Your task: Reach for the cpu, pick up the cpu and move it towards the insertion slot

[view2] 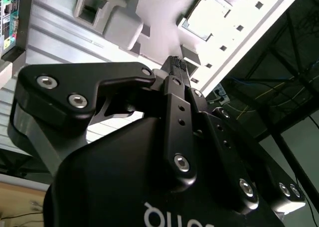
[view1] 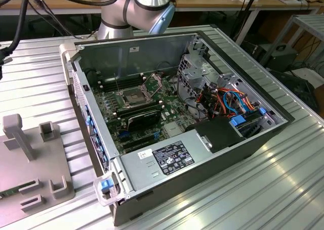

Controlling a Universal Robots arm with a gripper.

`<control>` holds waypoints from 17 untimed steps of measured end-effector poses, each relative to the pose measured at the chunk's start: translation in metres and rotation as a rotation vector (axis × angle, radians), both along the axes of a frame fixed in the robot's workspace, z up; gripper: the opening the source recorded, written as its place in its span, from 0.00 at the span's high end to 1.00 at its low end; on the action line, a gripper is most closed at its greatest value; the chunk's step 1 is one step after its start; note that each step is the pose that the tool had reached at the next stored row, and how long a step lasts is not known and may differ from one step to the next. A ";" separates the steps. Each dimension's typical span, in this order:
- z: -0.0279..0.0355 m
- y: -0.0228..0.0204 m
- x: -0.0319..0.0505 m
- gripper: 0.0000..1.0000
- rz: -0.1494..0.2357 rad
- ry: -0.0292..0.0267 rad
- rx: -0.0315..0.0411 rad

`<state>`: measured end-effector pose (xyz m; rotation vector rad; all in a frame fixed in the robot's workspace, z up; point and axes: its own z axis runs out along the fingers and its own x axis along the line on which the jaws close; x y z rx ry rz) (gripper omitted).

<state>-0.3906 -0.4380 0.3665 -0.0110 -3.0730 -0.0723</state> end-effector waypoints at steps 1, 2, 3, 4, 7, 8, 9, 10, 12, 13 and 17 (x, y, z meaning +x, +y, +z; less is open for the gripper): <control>0.0000 0.0000 -0.0040 0.89 0.000 -0.0001 0.0003; -0.0002 -0.0001 -0.0141 0.89 0.000 -0.0002 0.0011; -0.0004 -0.0003 -0.0233 0.89 0.000 -0.0001 0.0022; -0.0009 -0.0006 -0.0356 0.89 0.000 -0.0001 0.0035; -0.0016 -0.0009 -0.0460 0.89 0.000 -0.0003 0.0042; -0.0017 -0.0010 -0.0498 0.89 0.000 -0.0001 0.0043; -0.0018 -0.0011 -0.0523 0.89 0.000 -0.0001 0.0044; -0.0020 -0.0012 -0.0569 0.89 0.000 -0.0001 0.0047; -0.0020 -0.0012 -0.0599 0.89 0.000 -0.0003 0.0047; -0.0020 -0.0012 -0.0599 0.89 0.001 -0.0003 0.0046; -0.0020 -0.0012 -0.0600 0.89 0.001 -0.0003 0.0046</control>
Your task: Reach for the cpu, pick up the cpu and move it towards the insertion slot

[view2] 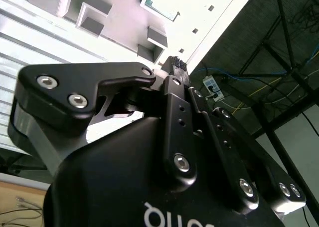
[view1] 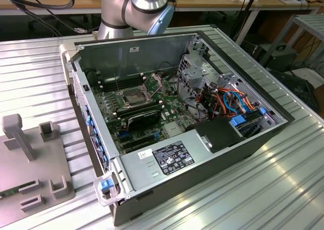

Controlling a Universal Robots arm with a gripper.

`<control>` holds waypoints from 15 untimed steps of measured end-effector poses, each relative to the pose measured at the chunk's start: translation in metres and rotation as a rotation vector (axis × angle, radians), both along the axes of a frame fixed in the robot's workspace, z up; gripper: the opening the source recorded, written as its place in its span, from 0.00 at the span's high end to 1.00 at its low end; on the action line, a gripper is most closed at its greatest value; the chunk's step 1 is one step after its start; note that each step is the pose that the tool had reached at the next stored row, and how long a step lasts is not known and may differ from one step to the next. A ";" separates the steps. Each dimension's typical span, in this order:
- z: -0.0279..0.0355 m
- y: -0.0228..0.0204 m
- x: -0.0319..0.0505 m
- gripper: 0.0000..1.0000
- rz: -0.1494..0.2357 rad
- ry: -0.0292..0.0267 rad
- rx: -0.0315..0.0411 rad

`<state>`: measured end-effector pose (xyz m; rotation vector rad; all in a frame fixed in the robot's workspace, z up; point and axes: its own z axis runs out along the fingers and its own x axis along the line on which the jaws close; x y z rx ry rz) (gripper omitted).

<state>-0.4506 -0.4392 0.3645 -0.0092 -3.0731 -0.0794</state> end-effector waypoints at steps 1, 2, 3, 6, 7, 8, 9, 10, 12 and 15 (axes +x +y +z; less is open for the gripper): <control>0.0000 0.0000 0.0000 0.89 0.000 0.0000 0.0000; 0.0000 0.0000 0.0000 0.89 0.000 0.0000 0.0000; 0.0000 0.0000 0.0000 0.89 0.000 0.0000 0.0000; 0.0000 0.0000 0.0000 0.89 0.000 0.0000 0.0000; 0.0000 0.0000 0.0000 0.89 0.001 0.0000 0.0000; 0.0000 0.0000 0.0000 0.89 0.001 0.0000 0.0000; 0.0000 0.0000 0.0000 0.89 0.001 0.0000 0.0000; 0.0000 0.0000 0.0000 0.84 0.001 0.0000 0.0000; 0.0000 0.0000 0.0000 0.71 0.001 0.0000 0.0000; 0.0000 0.0000 0.0000 0.52 0.001 0.0000 0.0000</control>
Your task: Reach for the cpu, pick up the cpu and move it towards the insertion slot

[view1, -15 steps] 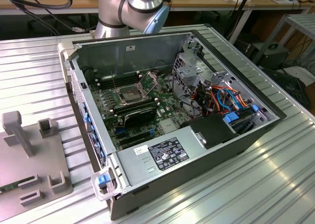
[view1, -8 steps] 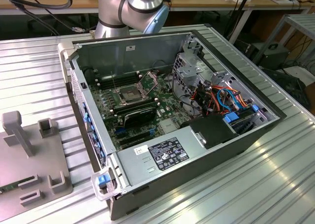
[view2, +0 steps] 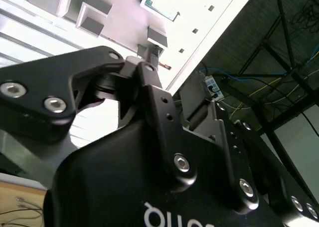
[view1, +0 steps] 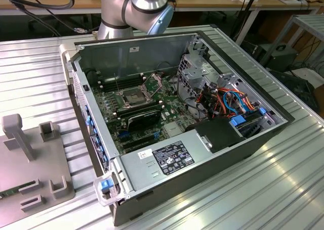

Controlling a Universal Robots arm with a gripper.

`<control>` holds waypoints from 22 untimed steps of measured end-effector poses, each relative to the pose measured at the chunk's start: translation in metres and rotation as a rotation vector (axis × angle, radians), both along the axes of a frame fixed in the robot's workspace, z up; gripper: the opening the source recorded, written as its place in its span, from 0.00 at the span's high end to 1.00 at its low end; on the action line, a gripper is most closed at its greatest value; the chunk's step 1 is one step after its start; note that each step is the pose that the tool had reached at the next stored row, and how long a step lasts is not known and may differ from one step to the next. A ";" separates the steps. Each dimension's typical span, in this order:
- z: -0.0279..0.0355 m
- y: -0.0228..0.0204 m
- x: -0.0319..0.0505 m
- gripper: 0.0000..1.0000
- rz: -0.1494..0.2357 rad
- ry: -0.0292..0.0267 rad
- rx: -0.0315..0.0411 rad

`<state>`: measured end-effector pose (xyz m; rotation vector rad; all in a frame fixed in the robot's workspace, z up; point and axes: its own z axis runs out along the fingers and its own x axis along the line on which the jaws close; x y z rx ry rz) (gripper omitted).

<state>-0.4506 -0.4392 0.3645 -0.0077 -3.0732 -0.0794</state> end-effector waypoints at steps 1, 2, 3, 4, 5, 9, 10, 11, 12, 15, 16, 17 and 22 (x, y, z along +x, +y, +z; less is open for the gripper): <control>0.0000 0.0000 0.0000 0.52 0.000 0.0000 -0.0001; 0.0000 0.0000 0.0000 0.40 0.000 0.0000 0.0000; 0.0000 0.0000 0.0000 0.35 0.000 0.0000 0.0000; 0.0000 0.0000 0.0000 0.28 0.000 0.0000 0.0000; 0.0000 0.0000 0.0000 0.28 0.000 0.0001 -0.0001; -0.0047 0.0001 -0.0027 0.22 0.041 0.0008 -0.0001; -0.0070 0.0002 -0.0035 0.22 0.044 0.0009 -0.0001; -0.0087 0.0001 -0.0047 0.22 0.045 0.0008 -0.0002; -0.0117 0.0001 -0.0064 0.22 0.046 0.0003 -0.0001; -0.0184 0.0001 -0.0101 0.22 0.046 -0.0097 -0.0007; -0.0189 0.0001 -0.0105 0.22 0.046 -0.0129 -0.0014; -0.0197 0.0001 -0.0105 0.22 0.046 -0.0148 -0.0020; -0.0287 0.0001 -0.0108 0.22 0.046 -0.0159 -0.0170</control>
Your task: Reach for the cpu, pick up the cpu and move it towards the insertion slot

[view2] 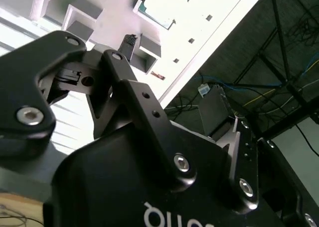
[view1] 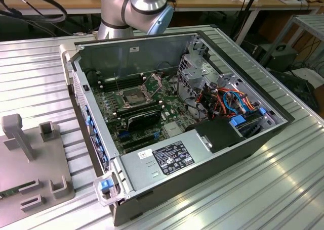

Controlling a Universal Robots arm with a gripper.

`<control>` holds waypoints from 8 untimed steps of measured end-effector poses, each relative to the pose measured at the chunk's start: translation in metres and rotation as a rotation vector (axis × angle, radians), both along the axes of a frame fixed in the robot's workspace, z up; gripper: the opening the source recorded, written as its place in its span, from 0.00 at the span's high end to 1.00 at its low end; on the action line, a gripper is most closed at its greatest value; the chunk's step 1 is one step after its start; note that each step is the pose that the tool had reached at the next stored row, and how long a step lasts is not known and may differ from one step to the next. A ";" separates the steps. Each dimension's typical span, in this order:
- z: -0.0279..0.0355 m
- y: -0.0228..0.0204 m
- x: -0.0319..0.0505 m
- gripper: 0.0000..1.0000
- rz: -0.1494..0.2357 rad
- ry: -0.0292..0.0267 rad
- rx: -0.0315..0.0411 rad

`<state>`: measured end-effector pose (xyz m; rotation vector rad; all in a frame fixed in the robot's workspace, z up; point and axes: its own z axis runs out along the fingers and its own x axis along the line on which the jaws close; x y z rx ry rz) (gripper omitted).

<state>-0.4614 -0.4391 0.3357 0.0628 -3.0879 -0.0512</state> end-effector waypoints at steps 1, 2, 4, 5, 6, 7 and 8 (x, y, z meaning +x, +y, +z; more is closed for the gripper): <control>-0.0030 0.0000 -0.0001 0.22 0.000 -0.0001 0.0000; -0.0076 0.0001 -0.0004 0.22 -0.003 -0.0051 -0.0001; -0.0112 0.0000 -0.0008 0.22 -0.011 -0.0132 0.0000; -0.0126 0.0000 -0.0008 0.22 -0.011 -0.0145 0.0001; -0.0161 0.0000 -0.0009 0.22 -0.012 -0.0176 0.0000; -0.0217 0.0000 -0.0012 0.22 -0.013 -0.0240 0.0001; -0.0264 0.0000 -0.0014 0.22 -0.014 -0.0302 0.0000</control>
